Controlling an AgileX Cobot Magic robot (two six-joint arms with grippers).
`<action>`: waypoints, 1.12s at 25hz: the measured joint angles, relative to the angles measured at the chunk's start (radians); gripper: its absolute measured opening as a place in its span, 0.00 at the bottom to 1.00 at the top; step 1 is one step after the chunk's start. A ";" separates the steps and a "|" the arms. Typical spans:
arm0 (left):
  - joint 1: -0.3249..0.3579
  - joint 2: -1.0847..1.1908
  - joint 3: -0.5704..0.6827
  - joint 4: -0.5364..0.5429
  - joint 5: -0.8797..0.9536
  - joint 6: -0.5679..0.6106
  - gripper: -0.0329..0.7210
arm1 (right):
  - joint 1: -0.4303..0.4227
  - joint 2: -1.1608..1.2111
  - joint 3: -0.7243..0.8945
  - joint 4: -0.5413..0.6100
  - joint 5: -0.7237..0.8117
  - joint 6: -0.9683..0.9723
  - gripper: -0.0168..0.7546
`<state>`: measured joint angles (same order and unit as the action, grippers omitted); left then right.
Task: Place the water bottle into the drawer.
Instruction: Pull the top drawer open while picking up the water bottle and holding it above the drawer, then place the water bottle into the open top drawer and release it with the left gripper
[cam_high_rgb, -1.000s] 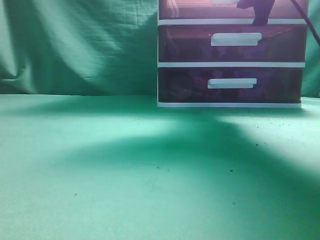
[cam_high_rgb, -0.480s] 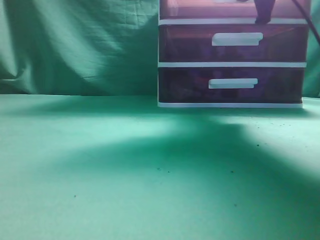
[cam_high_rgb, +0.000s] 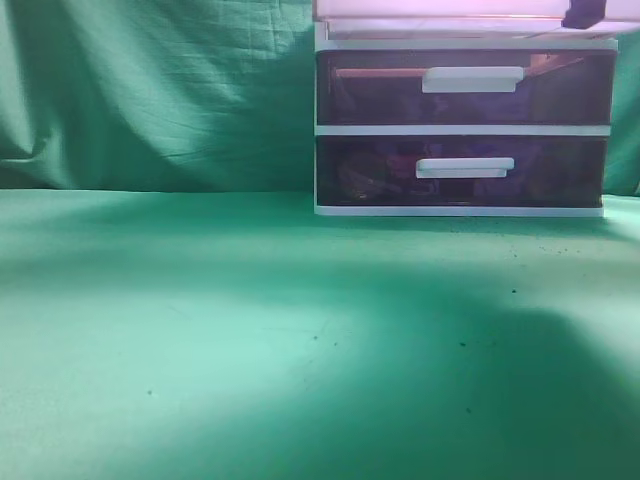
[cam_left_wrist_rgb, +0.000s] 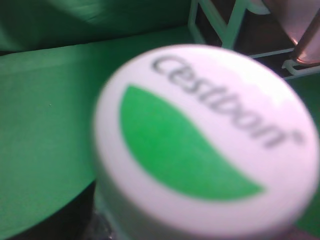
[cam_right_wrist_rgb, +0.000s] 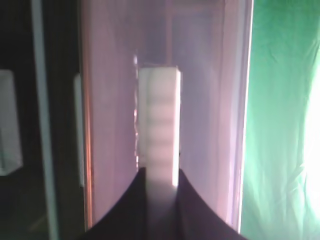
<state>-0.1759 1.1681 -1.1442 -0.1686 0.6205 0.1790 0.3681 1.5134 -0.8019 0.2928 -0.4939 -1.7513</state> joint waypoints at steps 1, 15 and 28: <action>0.000 0.000 0.000 -0.005 0.000 0.000 0.44 | 0.021 -0.017 0.024 0.032 -0.013 -0.004 0.12; -0.024 0.000 -0.016 -0.333 0.058 0.282 0.44 | 0.108 -0.085 0.164 0.177 -0.109 -0.125 0.12; -0.340 0.306 -0.530 -0.426 0.053 0.378 0.44 | 0.112 -0.085 0.168 0.183 -0.100 -0.153 0.12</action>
<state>-0.5163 1.4745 -1.6738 -0.5944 0.6733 0.5572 0.4801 1.4283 -0.6340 0.4756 -0.5942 -1.9039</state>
